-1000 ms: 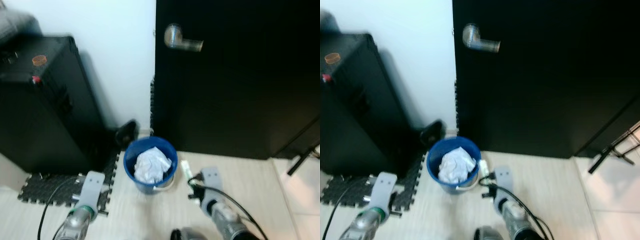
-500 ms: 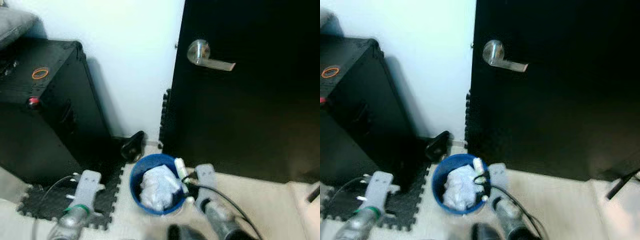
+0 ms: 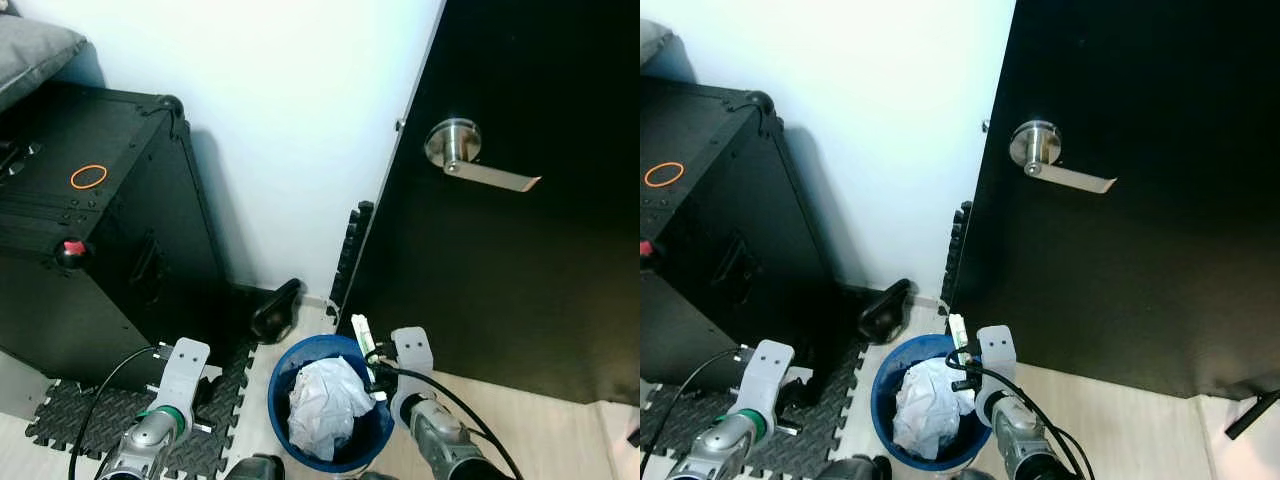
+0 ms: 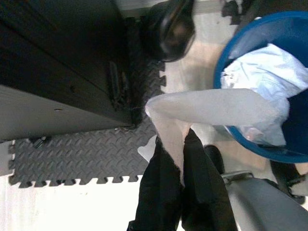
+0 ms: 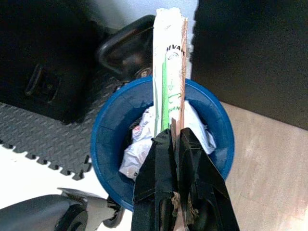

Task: Clean up the room

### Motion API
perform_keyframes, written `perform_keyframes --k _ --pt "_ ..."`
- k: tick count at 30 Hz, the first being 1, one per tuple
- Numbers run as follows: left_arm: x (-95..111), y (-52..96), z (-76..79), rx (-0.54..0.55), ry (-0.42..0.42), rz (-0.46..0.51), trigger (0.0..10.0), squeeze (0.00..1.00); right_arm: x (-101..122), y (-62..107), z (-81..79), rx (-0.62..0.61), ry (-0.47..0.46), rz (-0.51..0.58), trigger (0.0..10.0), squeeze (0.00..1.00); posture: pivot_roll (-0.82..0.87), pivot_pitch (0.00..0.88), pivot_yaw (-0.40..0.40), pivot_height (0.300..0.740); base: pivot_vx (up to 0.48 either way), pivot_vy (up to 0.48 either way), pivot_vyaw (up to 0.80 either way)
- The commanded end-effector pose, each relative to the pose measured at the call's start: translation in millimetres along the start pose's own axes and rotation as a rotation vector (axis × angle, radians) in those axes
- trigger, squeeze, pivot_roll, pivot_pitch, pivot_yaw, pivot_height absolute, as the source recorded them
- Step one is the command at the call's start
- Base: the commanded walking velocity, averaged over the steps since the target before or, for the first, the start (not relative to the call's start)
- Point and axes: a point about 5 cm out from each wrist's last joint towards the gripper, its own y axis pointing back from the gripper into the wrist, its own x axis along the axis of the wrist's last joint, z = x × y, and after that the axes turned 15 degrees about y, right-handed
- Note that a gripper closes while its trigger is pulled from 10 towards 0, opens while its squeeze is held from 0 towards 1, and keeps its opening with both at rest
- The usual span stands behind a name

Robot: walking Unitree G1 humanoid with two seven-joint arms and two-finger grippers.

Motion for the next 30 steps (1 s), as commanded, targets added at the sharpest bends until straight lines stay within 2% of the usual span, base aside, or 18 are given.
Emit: perform_keyframes --k 1,6,10,11,14,15,17,18,21,24,25,26,28,30 --pt "-8 2.2 0.6 -0.010 0.003 -0.031 10.0 0.00 -9 2.7 -0.9 -0.004 -0.003 -0.040 10.0 0.00 0.06 0.000 0.034 0.730 0.000 0.000 0.00" --pt "-7 2.9 -3.4 0.007 -0.043 -0.024 10.0 0.00 -8 1.9 1.7 -0.019 0.019 -0.063 10.0 0.00 0.07 0.000 0.035 0.730 0.000 0.000 0.00" --pt "-6 3.6 -5.3 0.010 -0.047 -0.019 10.0 0.00 -7 0.9 1.7 -0.012 0.020 -0.063 10.0 0.00 0.07 0.000 0.034 0.730 0.000 0.000 0.00" --pt "-6 4.0 -6.1 0.010 -0.043 -0.017 10.0 0.00 -3 -0.4 2.4 -0.011 0.023 -0.053 10.0 1.00 0.07 0.000 0.032 0.730 0.000 0.000 0.00" --pt "-6 4.3 -6.7 0.009 -0.034 -0.011 10.0 0.00 3 -2.5 5.1 -0.025 0.032 -0.036 10.0 1.00 0.07 0.000 0.029 0.730 0.000 0.000 0.00" --pt "-5 4.2 -6.7 0.008 -0.028 -0.007 10.0 0.00 6 -3.4 7.0 -0.039 0.032 -0.024 10.0 0.95 0.07 0.000 0.029 0.730 0.000 0.000 0.00" --pt "-4 4.1 -6.4 0.008 -0.023 -0.003 10.0 0.00 8 -3.9 8.3 -0.049 0.031 -0.016 10.0 0.95 0.07 0.000 0.029 0.730 0.000 0.000 0.00" --pt "-2 3.4 -5.4 0.004 -0.019 0.003 10.0 0.00 9 -4.0 9.5 -0.055 0.027 -0.010 10.0 0.00 0.07 0.000 0.030 0.730 0.000 0.000 0.00" --pt "7 0.5 -2.7 0.005 -0.023 0.038 10.0 0.00 8 -3.2 11.2 -0.061 0.022 -0.008 10.0 0.00 0.06 0.000 0.031 0.730 0.000 0.000 0.00" --pt "29 -4.9 0.5 0.014 -0.038 0.115 10.0 0.00 6 -1.6 13.2 -0.068 0.019 -0.003 10.0 0.00 0.06 0.003 0.031 0.730 0.000 0.000 0.00" --pt "42 -7.7 3.9 -0.002 -0.048 0.159 10.0 0.00 7 -1.1 14.8 -0.073 0.011 0.010 10.0 0.00 0.05 0.005 0.031 0.730 0.000 0.000 0.00" --pt "42 -7.7 3.9 -0.002 -0.048 0.159 10.0 0.00 7 -1.1 14.8 -0.073 0.011 0.010 10.0 0.00 0.05 0.005 0.031 0.730 0.000 0.000 0.00" --pt "69 -10.6 17.2 -0.105 -0.112 0.245 10.0 0.00 10 -0.6 18.1 -0.084 -0.006 0.046 10.0 0.00 0.05 0.007 0.033 0.730 0.000 0.000 0.00" --pt "75 -10.9 20.8 -0.133 -0.130 0.265 10.0 0.00 11 -0.5 18.9 -0.086 -0.009 0.054 10.0 0.00 0.05 0.007 0.033 0.730 0.000 0.000 0.00"
